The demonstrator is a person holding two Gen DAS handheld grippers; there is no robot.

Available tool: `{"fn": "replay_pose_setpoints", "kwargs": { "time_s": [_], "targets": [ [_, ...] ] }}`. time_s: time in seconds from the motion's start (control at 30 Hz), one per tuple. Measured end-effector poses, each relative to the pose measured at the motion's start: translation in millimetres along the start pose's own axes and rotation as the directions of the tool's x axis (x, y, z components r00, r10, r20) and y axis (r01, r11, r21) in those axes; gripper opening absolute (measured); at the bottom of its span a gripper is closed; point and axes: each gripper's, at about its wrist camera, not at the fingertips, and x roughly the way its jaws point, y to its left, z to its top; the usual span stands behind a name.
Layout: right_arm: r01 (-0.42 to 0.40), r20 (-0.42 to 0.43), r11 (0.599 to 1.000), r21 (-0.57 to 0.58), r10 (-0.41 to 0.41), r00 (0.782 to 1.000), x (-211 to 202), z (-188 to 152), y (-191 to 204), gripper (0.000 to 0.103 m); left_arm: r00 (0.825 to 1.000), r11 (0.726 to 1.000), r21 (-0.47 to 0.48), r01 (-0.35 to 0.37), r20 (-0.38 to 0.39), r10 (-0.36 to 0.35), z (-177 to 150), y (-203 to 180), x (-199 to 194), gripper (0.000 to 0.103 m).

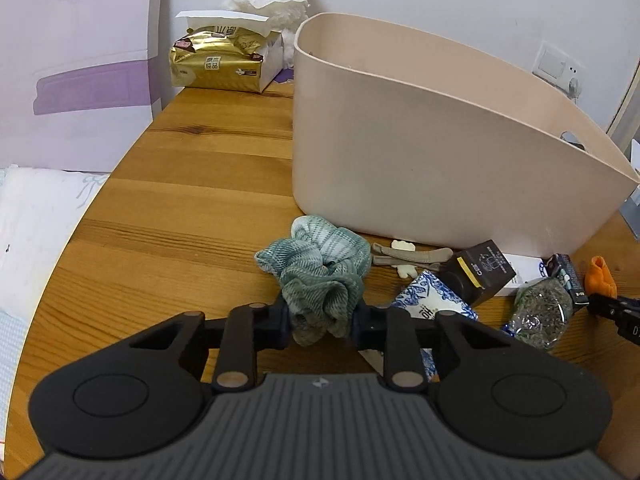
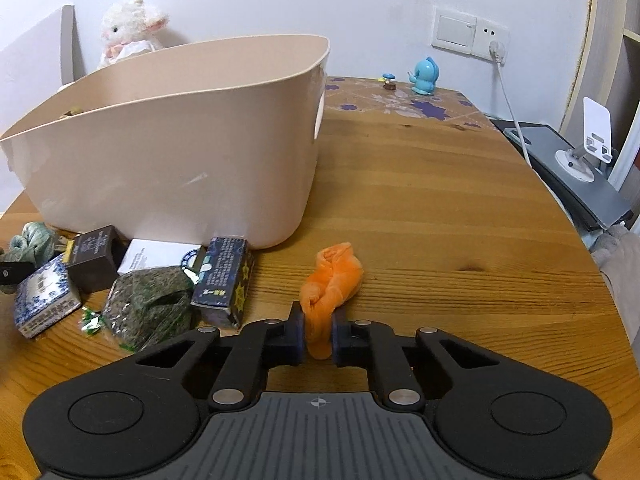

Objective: Organize objects
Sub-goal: 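Grasp the green knit cloth with the left tool while the right tool grasps the orange toy, then carry the cloth and orange toy over the beige bin and open both tools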

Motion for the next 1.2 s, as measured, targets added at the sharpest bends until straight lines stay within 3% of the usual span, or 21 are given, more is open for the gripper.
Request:
{"fn": "replay_pose_setpoints", "kwargs": {
  "time_s": [0.23, 0.53, 0.93, 1.2],
  "targets": [
    [-0.03, 0.038, 0.999, 0.015, 0.029, 0.999, -25, -8, -6, 0.011, 0.999, 1.0, 0.023, -0.004, 0.042, 0.003, -5, -7, -29, 0.025],
    [-0.072, 0.152, 0.997, -0.006, 0.072, 0.986, -76, -6, -4, 0.011, 0.992, 0.998, 0.058, -0.012, 0.124, 0.005, -12, -24, -79, 0.025],
    [-0.099, 0.313, 0.994, -0.054, 0.111, 0.943, -130, 20, -1, 0.011, 0.969, 0.996, 0.092, 0.002, 0.244, -0.024, 2, -39, -127, 0.025],
    [-0.107, 0.368, 0.992, -0.073, 0.126, 0.921, -133, 48, 5, 0.011, 0.955, 0.991, 0.131, 0.0, 0.293, -0.038, 29, -59, -127, 0.025]
  ]
}}
